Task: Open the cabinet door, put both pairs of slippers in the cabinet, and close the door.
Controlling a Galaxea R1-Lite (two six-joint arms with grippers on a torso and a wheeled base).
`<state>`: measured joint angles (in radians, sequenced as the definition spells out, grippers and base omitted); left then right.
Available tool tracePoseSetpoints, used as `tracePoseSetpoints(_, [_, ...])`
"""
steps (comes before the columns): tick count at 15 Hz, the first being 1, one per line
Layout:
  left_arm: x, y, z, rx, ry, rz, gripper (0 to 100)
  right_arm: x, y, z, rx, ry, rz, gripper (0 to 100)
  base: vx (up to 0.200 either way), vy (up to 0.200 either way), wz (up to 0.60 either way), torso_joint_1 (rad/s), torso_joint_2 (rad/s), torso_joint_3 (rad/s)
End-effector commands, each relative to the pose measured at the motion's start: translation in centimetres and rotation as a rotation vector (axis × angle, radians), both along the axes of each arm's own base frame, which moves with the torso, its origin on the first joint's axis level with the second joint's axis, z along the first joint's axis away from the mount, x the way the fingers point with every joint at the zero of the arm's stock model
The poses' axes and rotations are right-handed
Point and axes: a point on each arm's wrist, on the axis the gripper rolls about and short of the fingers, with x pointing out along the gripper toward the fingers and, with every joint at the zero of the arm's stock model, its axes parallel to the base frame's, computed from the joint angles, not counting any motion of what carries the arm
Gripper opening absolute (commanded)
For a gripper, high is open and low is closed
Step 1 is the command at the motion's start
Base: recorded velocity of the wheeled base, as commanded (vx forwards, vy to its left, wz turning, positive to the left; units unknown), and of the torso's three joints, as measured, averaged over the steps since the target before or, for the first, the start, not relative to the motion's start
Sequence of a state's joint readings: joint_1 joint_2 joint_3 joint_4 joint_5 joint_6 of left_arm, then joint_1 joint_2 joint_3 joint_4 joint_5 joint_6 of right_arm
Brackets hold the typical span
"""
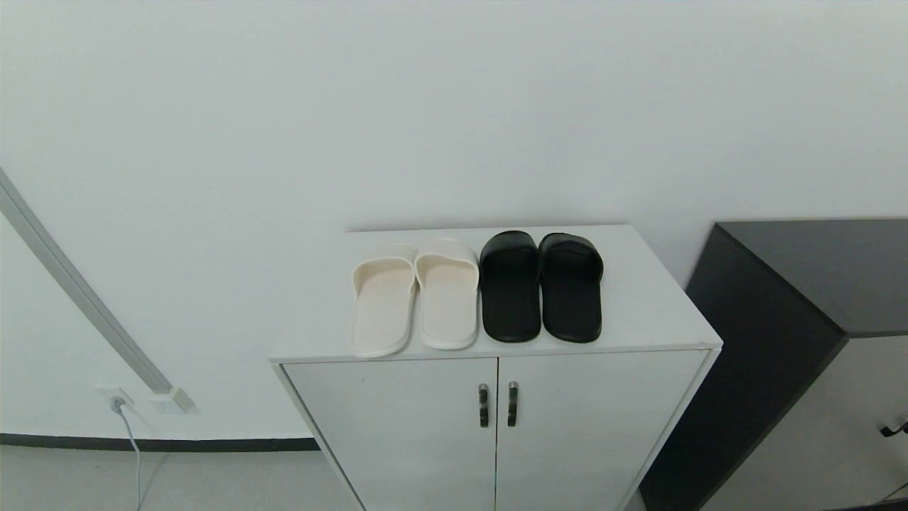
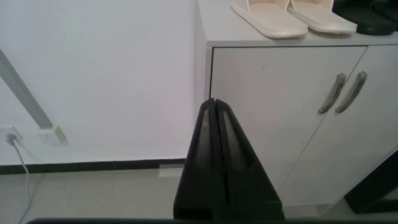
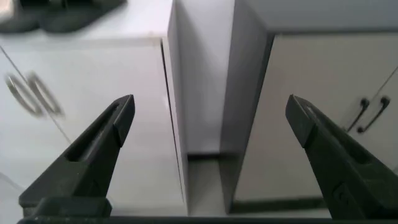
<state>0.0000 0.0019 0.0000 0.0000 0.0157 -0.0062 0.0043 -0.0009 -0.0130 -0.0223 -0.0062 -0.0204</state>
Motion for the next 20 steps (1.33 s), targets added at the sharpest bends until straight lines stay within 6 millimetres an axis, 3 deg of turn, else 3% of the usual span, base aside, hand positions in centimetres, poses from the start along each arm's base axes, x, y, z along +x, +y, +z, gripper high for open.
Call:
tracePoseSetpoints(1, [0.0, 0.0, 0.0, 0.000, 0.000, 0.000, 0, -1.6, -0.1, 6.3, 0.100, -0.169, 0.023, 100, 0.000, 0.000, 0.00, 0.000, 0.00, 0.000])
tracePoseSetpoints(2, [0.0, 0.0, 0.0, 0.003, 0.000, 0.000, 0, -0.7, -0.1, 7.3, 0.114, -0.033, 0.036, 100, 0.000, 0.000, 0.00, 0.000, 0.00, 0.000])
tracePoseSetpoints(4, [0.0, 0.0, 0.0, 0.002, 0.000, 0.000, 0, 0.9, 0.1, 6.0, 0.031, 0.162, 0.094, 100, 0.000, 0.000, 0.00, 0.000, 0.00, 0.000])
tracePoseSetpoints(5, [0.0, 0.0, 0.0, 0.000, 0.000, 0.001, 0, 3.2, 0.3, 5.6, 0.012, 0.265, 0.164, 100, 0.000, 0.000, 0.00, 0.000, 0.00, 0.000])
tracePoseSetpoints(7, [0.0, 0.0, 0.0, 0.000, 0.000, 0.004, 0, 6.7, 0.5, 6.9, -0.015, 0.280, 0.182, 100, 0.000, 0.000, 0.00, 0.000, 0.00, 0.000])
tracePoseSetpoints(8, [0.0, 0.0, 0.0, 0.002, 0.000, 0.007, 0, 7.5, 0.6, 7.4, -0.017, 0.261, 0.192, 100, 0.000, 0.000, 0.00, 0.000, 0.00, 0.000])
tracePoseSetpoints(9, [0.0, 0.0, 0.0, 0.002, 0.000, 0.007, 0, 10.0, 1.2, 9.0, -0.018, 0.245, 0.243, 100, 0.000, 0.000, 0.00, 0.000, 0.00, 0.000])
tracePoseSetpoints(11, [0.0, 0.0, 0.0, 0.000, 0.000, 0.009, 0, 13.0, 2.7, 9.9, -0.028, 0.315, 0.315, 100, 0.000, 0.000, 0.00, 0.000, 0.00, 0.000])
tracePoseSetpoints(14, [0.0, 0.0, 0.0, -0.005, 0.000, 0.009, 0, 16.9, 6.6, 12.2, 0.118, 0.318, 0.386, 100, 0.000, 0.000, 0.00, 0.000, 0.00, 0.000])
tracePoseSetpoints(16, [0.0, 0.0, 0.0, 0.002, 0.000, 0.009, 0, 17.5, 10.1, 12.7, 0.090, 0.320, 0.436, 100, 0.000, 0.000, 0.00, 0.000, 0.00, 0.000])
tracePoseSetpoints(18, [0.0, 0.0, 0.0, 0.000, 0.000, 0.010, 0, 20.2, 15.1, 13.1, 0.108, 0.314, 0.411, 100, 0.000, 0.000, 0.00, 0.000, 0.00, 0.000])
tracePoseSetpoints(20, [0.0, 0.0, 0.0, -0.003, 0.000, 0.010, 0, 23.1, 18.2, 12.9, 0.130, 0.279, 0.364, 100, 0.000, 0.000, 0.00, 0.000, 0.00, 0.000])
